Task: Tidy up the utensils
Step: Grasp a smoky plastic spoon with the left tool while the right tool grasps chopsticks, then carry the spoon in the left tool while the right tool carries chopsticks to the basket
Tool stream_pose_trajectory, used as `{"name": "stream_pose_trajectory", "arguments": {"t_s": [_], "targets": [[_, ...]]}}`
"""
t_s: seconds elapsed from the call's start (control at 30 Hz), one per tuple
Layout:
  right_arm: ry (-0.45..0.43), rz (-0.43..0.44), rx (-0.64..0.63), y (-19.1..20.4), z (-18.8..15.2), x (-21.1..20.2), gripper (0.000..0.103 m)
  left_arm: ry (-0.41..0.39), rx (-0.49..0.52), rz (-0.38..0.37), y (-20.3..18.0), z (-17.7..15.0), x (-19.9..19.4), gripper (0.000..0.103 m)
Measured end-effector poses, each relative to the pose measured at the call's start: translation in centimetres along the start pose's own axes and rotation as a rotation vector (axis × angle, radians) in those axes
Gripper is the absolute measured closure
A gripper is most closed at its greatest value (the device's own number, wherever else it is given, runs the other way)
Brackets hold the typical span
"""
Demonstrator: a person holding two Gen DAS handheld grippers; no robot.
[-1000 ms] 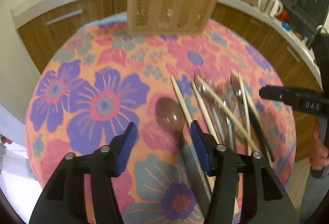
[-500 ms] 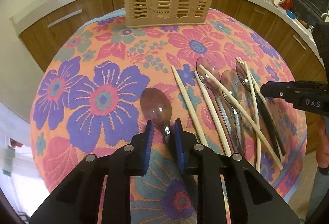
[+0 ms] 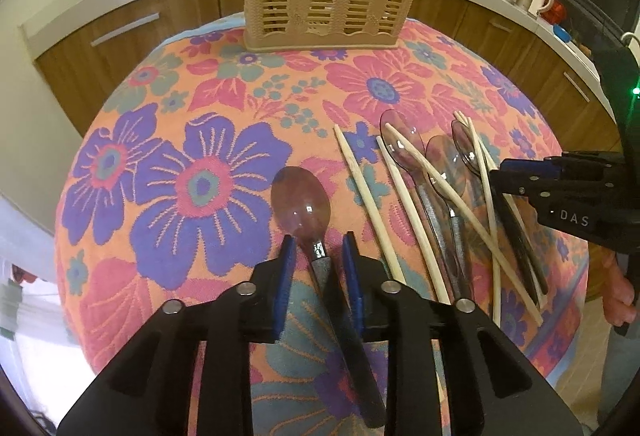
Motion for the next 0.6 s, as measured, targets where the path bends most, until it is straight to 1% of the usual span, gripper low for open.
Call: {"name": "stream_pose_trajectory", "arguments": {"t_s": [0.13, 0.17, 0.2, 0.23, 0.3, 0.33, 0.5, 0.6], "targets": [[0.007, -0.011, -0.03, 0.3, 0.2, 0.1, 0.082, 0.011, 0.018, 0.016, -0.4, 0.0, 0.1, 0.077], [0.004, -0.012, -0.046, 0.4, 0.2, 0.0, 0.084, 0.016, 0.028, 0.028, -0.6, 0.1, 0.2, 0.077], [0.003, -0.004, -0.053, 0.4, 0.1, -0.1, 0.09, 0.018, 0.035, 0.036, -0.7, 0.1, 0.3, 0.077], [0.003, -0.004, -0.054, 0.4, 0.2, -0.1, 0.092, 0.02, 0.041, 0.043, -0.7, 0.1, 0.4, 0.078], [0.0, -0.009, -0.058, 0.2, 0.1, -0.3, 0.093, 0.02, 0.059, 0.073, -0.9, 0.1, 0.5, 0.088], [-0.001, -0.013, -0.055, 0.0, 0.0, -0.4, 0.093, 0.018, 0.066, 0.083, -0.9, 0.1, 0.5, 0.088], [0.007, -0.026, -0.014, -2.4, -0.1, -0.7, 0.093, 0.011, 0.049, 0.066, -0.6, 0.2, 0.5, 0.091], [0.03, 0.014, 0.013, -3.4, -0.2, -0.4, 0.093, 0.01, 0.048, 0.061, -0.6, 0.2, 0.5, 0.091]]}}
Point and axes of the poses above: each gripper's, at about its wrist camera, not at the fingertips, and x roughly the way its jaws point, y to its left, z to its top, the point moved 3 cm from there along x, roughly the way its jaws point, and after that the axes turned 4 degrees about -y, right-handed, at the moved point
